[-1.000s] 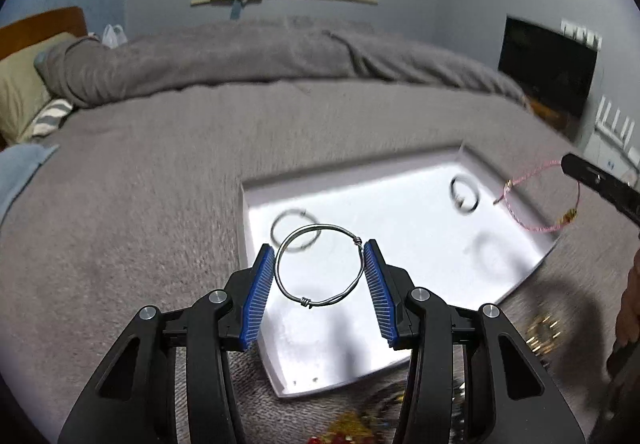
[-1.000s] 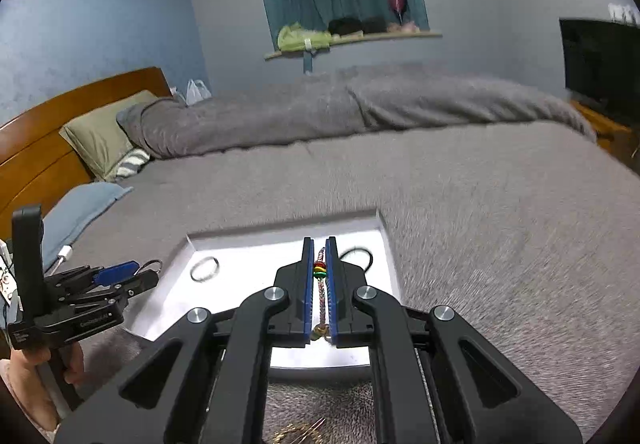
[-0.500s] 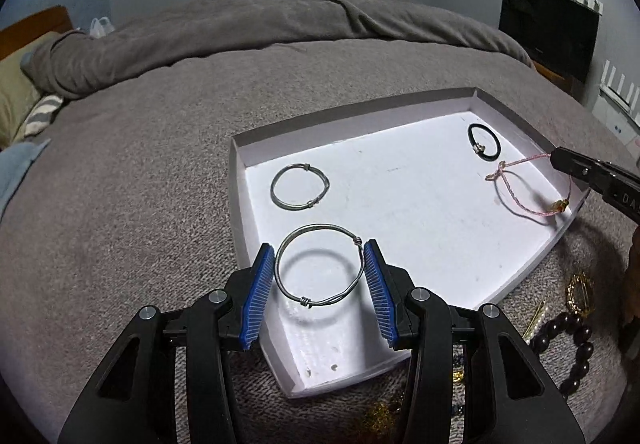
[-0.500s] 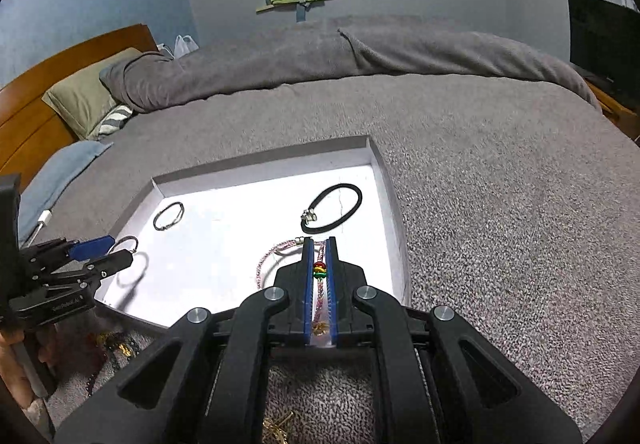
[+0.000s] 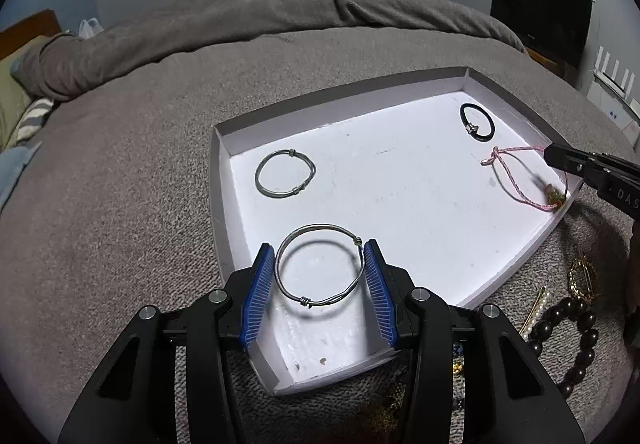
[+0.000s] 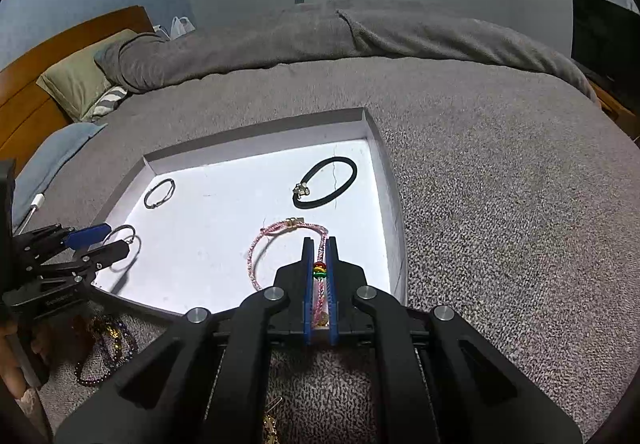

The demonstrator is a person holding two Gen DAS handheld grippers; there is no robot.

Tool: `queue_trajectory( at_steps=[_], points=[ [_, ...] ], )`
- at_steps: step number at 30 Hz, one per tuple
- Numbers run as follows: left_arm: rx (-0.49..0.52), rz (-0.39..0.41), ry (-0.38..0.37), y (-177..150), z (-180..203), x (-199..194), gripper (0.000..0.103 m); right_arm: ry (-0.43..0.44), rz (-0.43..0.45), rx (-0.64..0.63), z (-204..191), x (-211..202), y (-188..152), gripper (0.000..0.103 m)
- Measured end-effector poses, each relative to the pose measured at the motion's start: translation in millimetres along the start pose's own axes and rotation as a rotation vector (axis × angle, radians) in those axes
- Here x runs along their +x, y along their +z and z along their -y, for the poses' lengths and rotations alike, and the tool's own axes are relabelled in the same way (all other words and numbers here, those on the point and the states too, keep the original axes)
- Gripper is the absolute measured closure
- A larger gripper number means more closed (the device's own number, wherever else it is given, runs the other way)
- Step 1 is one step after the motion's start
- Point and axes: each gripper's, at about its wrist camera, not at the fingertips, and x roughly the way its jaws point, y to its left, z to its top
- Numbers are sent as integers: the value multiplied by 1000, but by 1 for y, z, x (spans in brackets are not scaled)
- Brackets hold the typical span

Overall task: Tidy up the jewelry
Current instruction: 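Carry both bracelets into the tray and lower them onto its floor, then open both tools and withdraw them from the tray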

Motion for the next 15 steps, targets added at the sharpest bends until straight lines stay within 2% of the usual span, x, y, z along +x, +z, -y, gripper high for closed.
queue_trajectory(
  at_steps=[15],
  points=[
    [1, 2, 1, 0, 0, 1, 55, 1, 3, 2, 2, -1, -1, 97]
  ],
)
